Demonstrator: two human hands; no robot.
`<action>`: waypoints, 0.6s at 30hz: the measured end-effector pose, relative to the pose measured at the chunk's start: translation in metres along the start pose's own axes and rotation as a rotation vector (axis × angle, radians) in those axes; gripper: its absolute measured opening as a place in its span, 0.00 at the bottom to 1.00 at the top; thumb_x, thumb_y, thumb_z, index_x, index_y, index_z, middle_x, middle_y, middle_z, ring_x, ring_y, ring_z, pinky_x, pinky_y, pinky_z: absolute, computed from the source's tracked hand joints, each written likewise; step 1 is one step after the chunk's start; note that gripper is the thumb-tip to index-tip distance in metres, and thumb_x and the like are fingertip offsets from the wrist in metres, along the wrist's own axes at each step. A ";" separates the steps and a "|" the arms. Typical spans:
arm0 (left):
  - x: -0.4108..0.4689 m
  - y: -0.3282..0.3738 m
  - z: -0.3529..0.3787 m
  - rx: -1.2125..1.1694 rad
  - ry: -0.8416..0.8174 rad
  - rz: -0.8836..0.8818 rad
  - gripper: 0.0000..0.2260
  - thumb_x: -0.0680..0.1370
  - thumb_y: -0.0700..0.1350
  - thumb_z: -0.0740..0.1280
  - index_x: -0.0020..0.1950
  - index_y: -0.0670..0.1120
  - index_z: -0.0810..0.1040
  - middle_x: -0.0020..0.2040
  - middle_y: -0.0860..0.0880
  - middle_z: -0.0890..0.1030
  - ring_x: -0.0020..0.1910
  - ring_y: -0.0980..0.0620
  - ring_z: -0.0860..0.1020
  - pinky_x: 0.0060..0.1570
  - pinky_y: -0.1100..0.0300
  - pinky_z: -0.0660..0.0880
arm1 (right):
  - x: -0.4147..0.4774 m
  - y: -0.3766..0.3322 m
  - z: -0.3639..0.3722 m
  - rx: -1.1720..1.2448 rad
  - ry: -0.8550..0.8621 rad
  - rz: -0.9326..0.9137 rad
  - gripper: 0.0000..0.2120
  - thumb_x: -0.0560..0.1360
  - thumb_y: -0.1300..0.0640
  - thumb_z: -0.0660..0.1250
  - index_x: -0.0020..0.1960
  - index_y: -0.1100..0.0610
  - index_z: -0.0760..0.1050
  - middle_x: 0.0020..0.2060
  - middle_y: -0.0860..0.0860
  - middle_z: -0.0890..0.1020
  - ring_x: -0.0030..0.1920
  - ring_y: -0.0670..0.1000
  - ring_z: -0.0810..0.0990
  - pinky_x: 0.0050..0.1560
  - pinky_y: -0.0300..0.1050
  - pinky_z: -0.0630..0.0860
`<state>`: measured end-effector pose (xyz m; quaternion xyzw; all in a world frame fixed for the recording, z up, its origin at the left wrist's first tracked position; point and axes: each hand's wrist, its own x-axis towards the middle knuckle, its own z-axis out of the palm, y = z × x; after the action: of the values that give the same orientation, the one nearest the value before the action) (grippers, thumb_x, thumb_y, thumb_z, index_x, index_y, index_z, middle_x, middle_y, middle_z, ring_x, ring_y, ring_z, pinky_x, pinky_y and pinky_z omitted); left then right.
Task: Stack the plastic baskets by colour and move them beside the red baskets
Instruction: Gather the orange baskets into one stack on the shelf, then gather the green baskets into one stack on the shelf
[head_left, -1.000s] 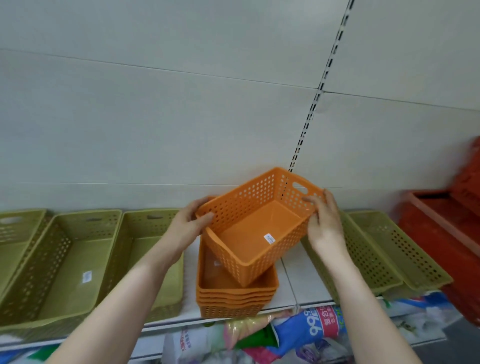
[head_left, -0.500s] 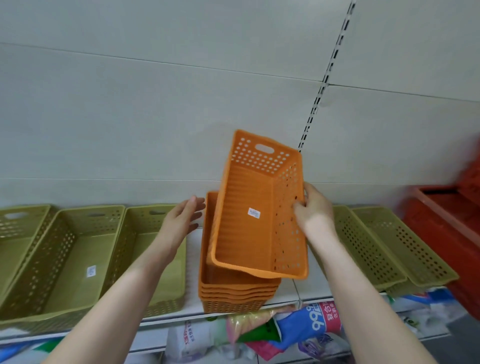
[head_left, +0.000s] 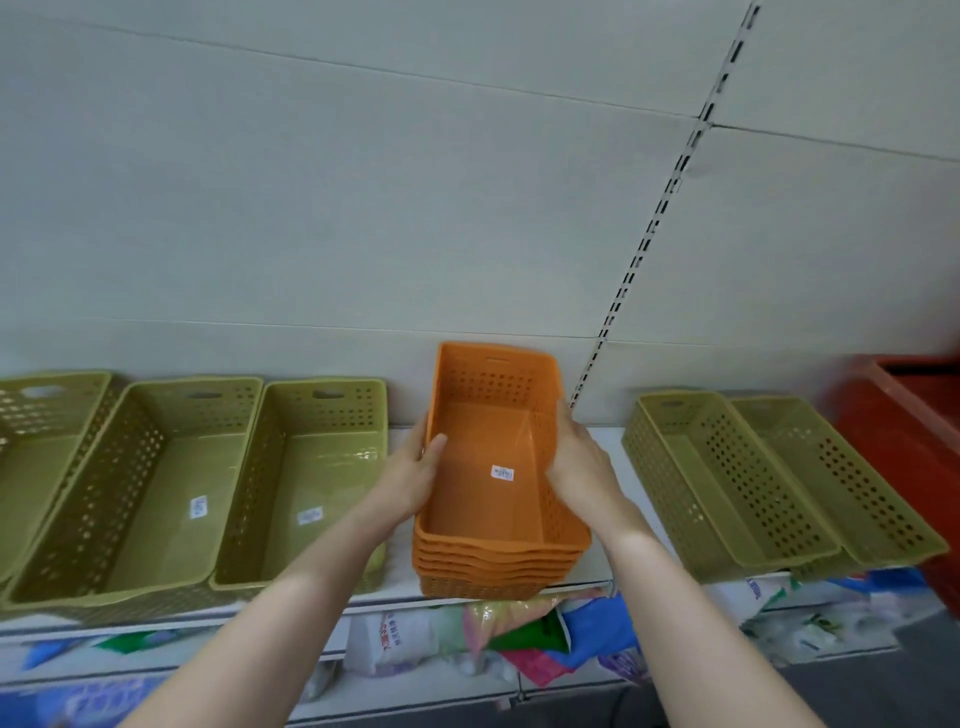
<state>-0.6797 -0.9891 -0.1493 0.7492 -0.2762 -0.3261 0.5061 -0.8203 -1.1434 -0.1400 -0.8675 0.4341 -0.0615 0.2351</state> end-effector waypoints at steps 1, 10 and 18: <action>0.002 -0.003 -0.001 0.019 0.000 0.012 0.23 0.82 0.53 0.56 0.77 0.53 0.60 0.72 0.47 0.71 0.69 0.46 0.70 0.69 0.50 0.67 | -0.001 0.002 0.005 0.008 0.013 0.006 0.33 0.80 0.48 0.56 0.77 0.39 0.39 0.69 0.57 0.71 0.62 0.63 0.76 0.61 0.61 0.74; -0.038 -0.028 -0.050 0.368 0.306 0.262 0.16 0.80 0.52 0.60 0.63 0.48 0.79 0.59 0.48 0.82 0.57 0.49 0.80 0.55 0.56 0.75 | -0.031 -0.040 0.010 -0.135 0.523 -0.227 0.23 0.75 0.66 0.63 0.70 0.61 0.70 0.65 0.60 0.75 0.67 0.62 0.69 0.68 0.56 0.68; -0.105 -0.090 -0.141 0.719 0.609 0.089 0.16 0.76 0.47 0.65 0.61 0.43 0.80 0.58 0.44 0.81 0.55 0.41 0.80 0.57 0.53 0.73 | -0.067 -0.134 0.070 0.129 0.273 -0.644 0.20 0.77 0.61 0.63 0.69 0.59 0.72 0.64 0.58 0.75 0.66 0.58 0.72 0.69 0.49 0.67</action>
<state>-0.6307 -0.7992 -0.1733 0.9258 -0.2422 0.0469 0.2863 -0.7428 -0.9975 -0.1331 -0.9271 0.1609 -0.2750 0.1976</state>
